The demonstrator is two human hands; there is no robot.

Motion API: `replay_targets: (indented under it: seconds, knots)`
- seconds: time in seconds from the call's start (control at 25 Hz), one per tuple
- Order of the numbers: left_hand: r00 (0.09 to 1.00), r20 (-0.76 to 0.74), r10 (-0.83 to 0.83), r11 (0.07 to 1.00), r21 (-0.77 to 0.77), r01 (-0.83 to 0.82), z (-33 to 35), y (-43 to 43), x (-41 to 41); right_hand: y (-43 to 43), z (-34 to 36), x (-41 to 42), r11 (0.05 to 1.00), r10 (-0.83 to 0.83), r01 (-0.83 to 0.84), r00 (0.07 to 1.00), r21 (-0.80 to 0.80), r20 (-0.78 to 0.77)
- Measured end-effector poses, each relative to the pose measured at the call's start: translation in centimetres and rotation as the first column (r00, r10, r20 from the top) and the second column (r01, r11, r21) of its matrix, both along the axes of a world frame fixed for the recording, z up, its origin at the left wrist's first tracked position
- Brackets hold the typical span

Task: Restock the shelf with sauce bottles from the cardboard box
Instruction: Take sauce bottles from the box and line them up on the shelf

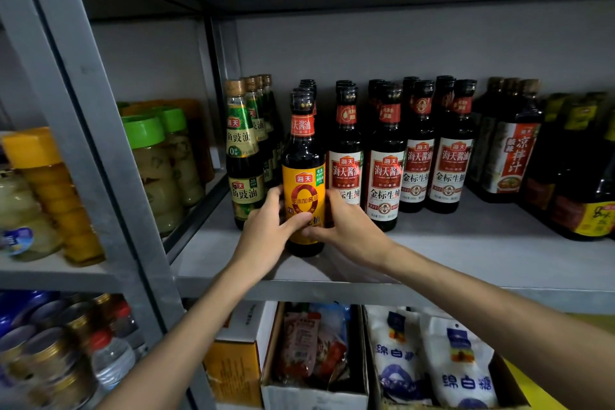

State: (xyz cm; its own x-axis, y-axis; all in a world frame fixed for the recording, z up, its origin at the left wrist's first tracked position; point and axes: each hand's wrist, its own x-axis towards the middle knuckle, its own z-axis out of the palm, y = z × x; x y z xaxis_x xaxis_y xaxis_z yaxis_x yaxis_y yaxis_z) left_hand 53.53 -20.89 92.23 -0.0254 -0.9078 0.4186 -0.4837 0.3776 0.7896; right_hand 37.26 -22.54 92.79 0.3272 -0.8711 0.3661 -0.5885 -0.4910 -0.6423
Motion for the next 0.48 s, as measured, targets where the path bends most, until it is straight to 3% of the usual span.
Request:
replay_targets:
  seconds: [0.16,0.24,0.32,0.36,0.4,0.44,0.48]
  knots:
    - [1.000,0.009,0.004,1.000,0.029,-0.004,-0.1,-0.1,0.0,0.1,0.2,-0.2,1.000,0.002,-0.002,0.999,0.007,-0.048]
    - [0.995,0.035,0.095,0.995,0.015,-0.095,-0.3,0.5,-0.3,0.5,0.5,-0.7,1.000,0.007,-0.006,0.998,0.011,-0.067]
    - [0.930,0.133,0.341,0.917,-0.263,-0.299,-0.1,1.8,-0.8,1.0,0.9,-2.1,0.999,-0.036,0.034,0.995,-0.018,-0.097]
    - [0.886,0.154,0.438,0.819,-0.474,-0.323,0.1,2.6,-1.4,1.1,1.2,-3.2,0.995,-0.085,0.079,0.990,-0.056,-0.113]
    - [0.868,0.164,0.468,0.729,-0.627,-0.275,0.5,3.2,-2.4,1.1,1.4,-4.6,0.986,-0.150,0.140,0.981,-0.091,-0.121]
    - [0.863,0.219,0.454,0.696,-0.693,-0.190,0.8,3.6,-3.6,1.0,1.7,-6.0,0.971,-0.222,0.210,0.969,-0.116,-0.111]
    - [0.850,0.311,0.425,0.722,-0.683,-0.111,1.2,3.8,-4.9,0.7,1.9,-7.4,0.951,-0.295,0.283,0.951,-0.126,-0.090]
